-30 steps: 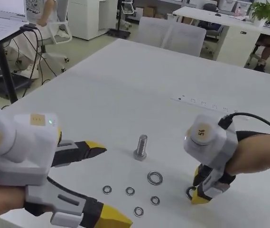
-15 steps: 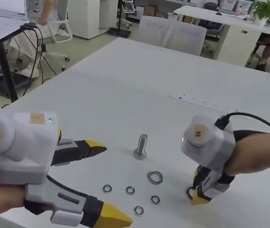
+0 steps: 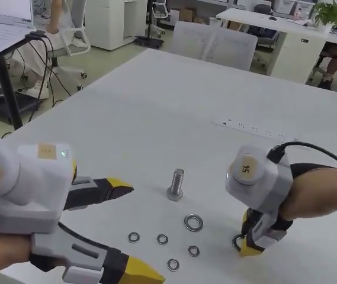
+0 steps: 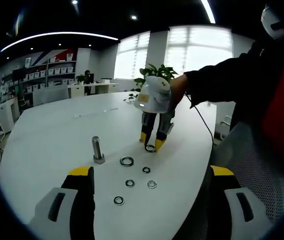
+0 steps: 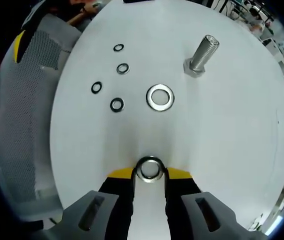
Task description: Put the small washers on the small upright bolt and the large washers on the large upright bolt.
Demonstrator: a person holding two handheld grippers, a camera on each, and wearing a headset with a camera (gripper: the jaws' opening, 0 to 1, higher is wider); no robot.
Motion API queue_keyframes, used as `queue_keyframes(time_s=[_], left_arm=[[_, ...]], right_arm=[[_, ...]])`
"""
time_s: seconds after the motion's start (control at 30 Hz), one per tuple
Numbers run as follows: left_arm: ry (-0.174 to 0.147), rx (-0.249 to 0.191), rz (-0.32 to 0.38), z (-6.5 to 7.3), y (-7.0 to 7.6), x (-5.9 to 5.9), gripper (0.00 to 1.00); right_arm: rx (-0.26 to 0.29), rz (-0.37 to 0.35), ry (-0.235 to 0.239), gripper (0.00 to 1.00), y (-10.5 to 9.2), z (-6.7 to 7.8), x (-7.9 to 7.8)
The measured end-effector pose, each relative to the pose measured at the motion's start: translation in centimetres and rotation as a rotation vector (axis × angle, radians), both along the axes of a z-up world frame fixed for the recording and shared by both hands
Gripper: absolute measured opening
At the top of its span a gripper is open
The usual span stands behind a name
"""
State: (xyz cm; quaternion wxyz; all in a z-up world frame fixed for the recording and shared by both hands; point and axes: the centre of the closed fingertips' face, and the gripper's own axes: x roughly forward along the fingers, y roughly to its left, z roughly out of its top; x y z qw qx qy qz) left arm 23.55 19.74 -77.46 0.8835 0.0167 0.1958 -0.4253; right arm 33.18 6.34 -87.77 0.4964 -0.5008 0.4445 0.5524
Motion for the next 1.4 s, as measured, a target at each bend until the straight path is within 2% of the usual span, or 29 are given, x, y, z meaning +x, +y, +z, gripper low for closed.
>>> queue_keyframes(time_s=[0.23, 0.43, 1.07, 1.23, 1.4], left_arm=[[0.001, 0.002, -0.002, 0.0, -0.1, 0.1, 0.93], [-0.002, 0.000, 0.000, 0.0, -0.1, 0.2, 0.93], [-0.028, -0.011, 0.004, 0.6, 0.0, 0.3, 0.94], [-0.050, -0.021, 0.026, 1.2, 0.5, 0.6, 0.93], [-0.060, -0.014, 0.046, 1.3, 1.1, 0.7, 0.93]], right_arm=[[-0.004, 0.001, 0.003, 0.24, 0.0, 0.1, 0.0], [-0.005, 0.003, 0.004, 0.24, 0.2, 0.8, -0.1], [0.072, 0.034, -0.054, 0.24, 3.3, 6.0, 0.4], [0.084, 0.046, -0.069, 0.24, 4.2, 7.1, 0.7], [0.095, 0.057, -0.090, 0.24, 5.0, 7.8, 1.0]])
